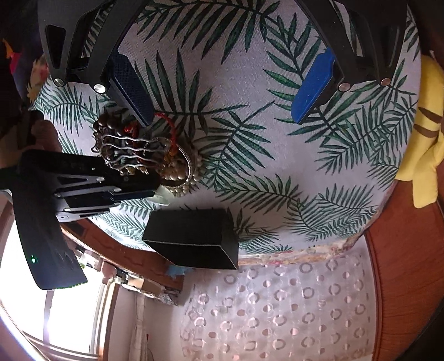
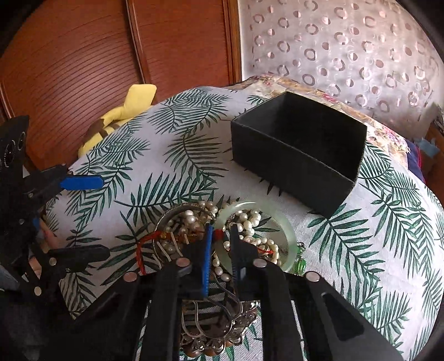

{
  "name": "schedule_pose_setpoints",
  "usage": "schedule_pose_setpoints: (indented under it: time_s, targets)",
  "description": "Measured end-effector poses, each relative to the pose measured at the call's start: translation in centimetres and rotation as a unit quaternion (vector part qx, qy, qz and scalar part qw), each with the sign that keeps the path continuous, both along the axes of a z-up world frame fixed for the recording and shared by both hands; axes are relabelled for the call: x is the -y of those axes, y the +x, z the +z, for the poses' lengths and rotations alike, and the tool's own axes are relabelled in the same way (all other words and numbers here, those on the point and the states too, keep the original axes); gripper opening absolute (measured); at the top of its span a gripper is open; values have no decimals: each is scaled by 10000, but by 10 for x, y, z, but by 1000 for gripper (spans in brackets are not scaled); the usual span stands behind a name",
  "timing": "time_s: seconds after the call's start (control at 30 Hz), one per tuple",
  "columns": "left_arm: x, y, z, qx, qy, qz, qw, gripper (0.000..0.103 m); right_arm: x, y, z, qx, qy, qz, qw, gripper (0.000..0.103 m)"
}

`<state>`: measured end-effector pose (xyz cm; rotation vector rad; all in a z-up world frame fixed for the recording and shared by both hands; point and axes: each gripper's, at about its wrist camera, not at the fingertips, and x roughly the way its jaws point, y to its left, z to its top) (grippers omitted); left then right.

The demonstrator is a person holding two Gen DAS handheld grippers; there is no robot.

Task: Organize jewelry
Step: 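Grasp the green jade bangle with the right tool while the left tool grasps the red bead bracelet, then carry both pieces into the black box and open both tools to release them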

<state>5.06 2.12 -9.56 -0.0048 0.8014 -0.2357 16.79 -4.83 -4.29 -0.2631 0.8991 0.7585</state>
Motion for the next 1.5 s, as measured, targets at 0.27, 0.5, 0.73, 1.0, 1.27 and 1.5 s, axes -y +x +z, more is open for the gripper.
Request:
schedule_pose_setpoints:
  time_s: [0.27, 0.5, 0.73, 1.0, 1.27, 1.5]
  targets:
    - [6, 4, -5, -201, -251, -230, 9992, 68, 21, -14, 25, 368, 440, -119, 9983, 10]
    - [21, 9, -4, -244, -269, -485, 9982, 32, 45, -31, 37, 589, 571, -345, 9960, 10]
    - [28, 24, -11, -404, -379, -598, 9967, 22, 62, -42, 30, 538, 657, -523, 9950, 10]
    - [28, 22, 2, -197, -333, -611, 9974, 2, 72, -45, 27, 533, 716, -636, 9940, 10]
    - [21, 24, 51, 472, -357, -495, 9970, 2, 73, -48, 33, 600, 771, -676, 9929, 10]
    - [17, 38, 77, 806, -284, -364, 9957, 2, 72, -42, 44, 753, 791, -696, 9916, 10]
